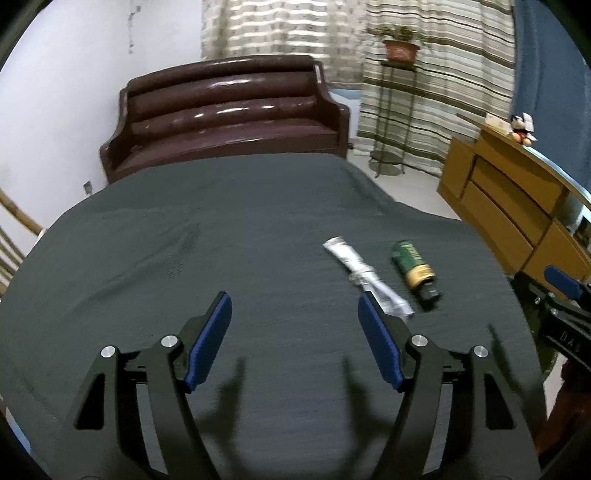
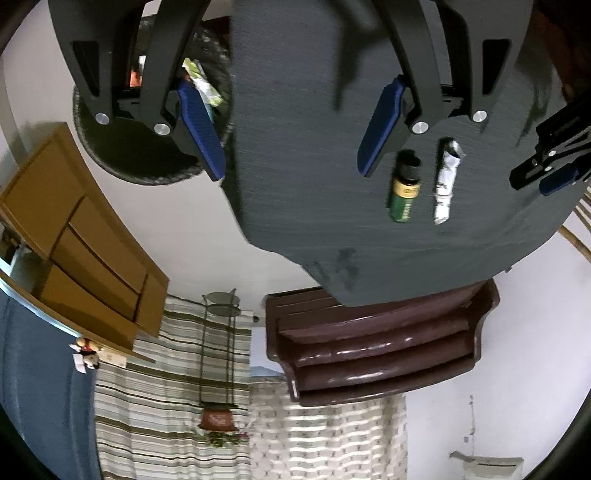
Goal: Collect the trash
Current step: 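Move both tools back over the remaining trash on the table, then grasp the green bottle with the right tool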
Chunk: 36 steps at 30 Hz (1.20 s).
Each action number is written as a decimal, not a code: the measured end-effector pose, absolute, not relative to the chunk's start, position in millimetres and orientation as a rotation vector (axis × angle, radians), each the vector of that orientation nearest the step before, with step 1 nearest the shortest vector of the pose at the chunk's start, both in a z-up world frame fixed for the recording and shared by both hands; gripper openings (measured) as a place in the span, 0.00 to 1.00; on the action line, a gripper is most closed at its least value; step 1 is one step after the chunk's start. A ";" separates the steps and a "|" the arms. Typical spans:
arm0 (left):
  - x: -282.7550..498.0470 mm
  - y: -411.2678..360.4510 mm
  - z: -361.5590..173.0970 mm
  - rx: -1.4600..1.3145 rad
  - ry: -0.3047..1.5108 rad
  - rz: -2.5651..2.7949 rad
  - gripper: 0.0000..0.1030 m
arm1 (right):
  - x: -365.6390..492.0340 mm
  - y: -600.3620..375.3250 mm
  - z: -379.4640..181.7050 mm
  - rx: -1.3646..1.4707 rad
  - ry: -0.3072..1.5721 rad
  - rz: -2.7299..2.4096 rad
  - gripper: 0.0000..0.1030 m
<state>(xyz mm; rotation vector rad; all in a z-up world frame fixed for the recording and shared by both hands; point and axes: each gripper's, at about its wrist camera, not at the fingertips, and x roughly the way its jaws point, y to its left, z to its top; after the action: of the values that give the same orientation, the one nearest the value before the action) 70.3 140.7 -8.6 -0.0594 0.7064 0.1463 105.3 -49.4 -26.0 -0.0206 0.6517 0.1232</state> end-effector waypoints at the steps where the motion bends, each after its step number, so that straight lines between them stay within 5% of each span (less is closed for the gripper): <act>1: 68.9 145.6 -9.2 -0.062 0.708 0.155 0.68 | 106.3 -44.8 -25.9 -0.026 0.651 0.128 0.70; 15: 52.3 218.5 -18.4 -0.122 0.731 0.285 0.68 | 137.4 21.3 -29.3 -0.107 0.679 0.212 0.70; 26: 63.9 230.6 -22.3 -0.148 0.741 0.287 0.68 | 156.8 36.3 -42.1 -0.124 0.778 0.213 0.59; 34: 75.5 219.8 -23.6 -0.159 0.749 0.253 0.68 | 160.8 39.1 -48.9 -0.122 0.842 0.238 0.24; 36: 78.7 213.7 -23.3 -0.157 0.749 0.237 0.68 | 158.7 38.1 -49.1 -0.114 0.844 0.240 0.24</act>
<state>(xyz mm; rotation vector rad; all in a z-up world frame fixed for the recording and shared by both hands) 78.7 213.7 -23.3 -0.1566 0.7494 0.2365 158.7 38.1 -49.1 -0.1138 0.8441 0.2396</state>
